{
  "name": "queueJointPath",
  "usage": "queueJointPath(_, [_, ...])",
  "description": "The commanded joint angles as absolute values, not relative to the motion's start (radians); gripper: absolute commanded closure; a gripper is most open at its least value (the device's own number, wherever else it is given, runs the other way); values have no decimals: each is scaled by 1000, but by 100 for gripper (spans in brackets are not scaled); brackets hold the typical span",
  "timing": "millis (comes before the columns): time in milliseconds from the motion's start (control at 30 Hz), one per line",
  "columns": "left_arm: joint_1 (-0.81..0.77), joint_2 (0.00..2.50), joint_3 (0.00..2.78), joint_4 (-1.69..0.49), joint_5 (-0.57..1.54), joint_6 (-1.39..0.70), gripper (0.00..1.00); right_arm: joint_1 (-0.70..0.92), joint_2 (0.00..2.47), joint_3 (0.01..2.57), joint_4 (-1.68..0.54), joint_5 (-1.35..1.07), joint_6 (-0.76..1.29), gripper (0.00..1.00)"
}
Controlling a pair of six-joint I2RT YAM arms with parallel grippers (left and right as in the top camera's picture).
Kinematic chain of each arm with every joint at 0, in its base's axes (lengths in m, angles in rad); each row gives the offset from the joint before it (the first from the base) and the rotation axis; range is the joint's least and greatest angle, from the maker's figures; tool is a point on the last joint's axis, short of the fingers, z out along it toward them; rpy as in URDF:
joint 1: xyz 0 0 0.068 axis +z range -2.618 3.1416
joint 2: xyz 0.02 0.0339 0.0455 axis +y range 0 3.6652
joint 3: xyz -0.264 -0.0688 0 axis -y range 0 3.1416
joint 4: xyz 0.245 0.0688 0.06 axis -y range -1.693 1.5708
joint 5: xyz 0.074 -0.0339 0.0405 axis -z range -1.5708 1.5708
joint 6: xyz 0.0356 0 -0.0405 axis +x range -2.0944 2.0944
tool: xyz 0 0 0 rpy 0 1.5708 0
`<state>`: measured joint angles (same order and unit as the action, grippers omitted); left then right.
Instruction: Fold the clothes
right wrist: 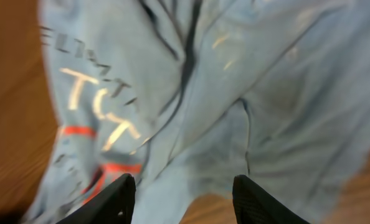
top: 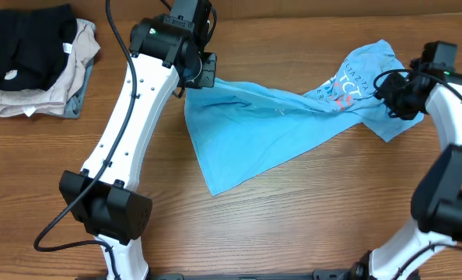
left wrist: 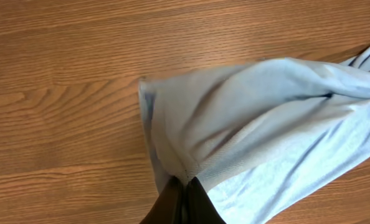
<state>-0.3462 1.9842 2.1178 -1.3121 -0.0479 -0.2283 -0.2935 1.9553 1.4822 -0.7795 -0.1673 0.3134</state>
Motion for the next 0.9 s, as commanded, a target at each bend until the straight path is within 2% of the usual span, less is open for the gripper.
queueJointPath(0, [-340, 1971, 2136, -1309, -97, -205, 96, -290, 2049, 1472, -741, -157, 310, 46])
queueJointPath(200, [-340, 1971, 2136, -1309, -109, -205, 96, -290, 2135, 1472, -696, -147, 311, 51])
queueJointPath(600, [-340, 1971, 2136, -1298, -115, -205, 96, -312, 2138, 1473, -797, -61, 310, 51])
queueJointPath(867, [-340, 1971, 2136, -1285, -115, -205, 96, -323, 2073, 1516, -909, -133, 310, 43])
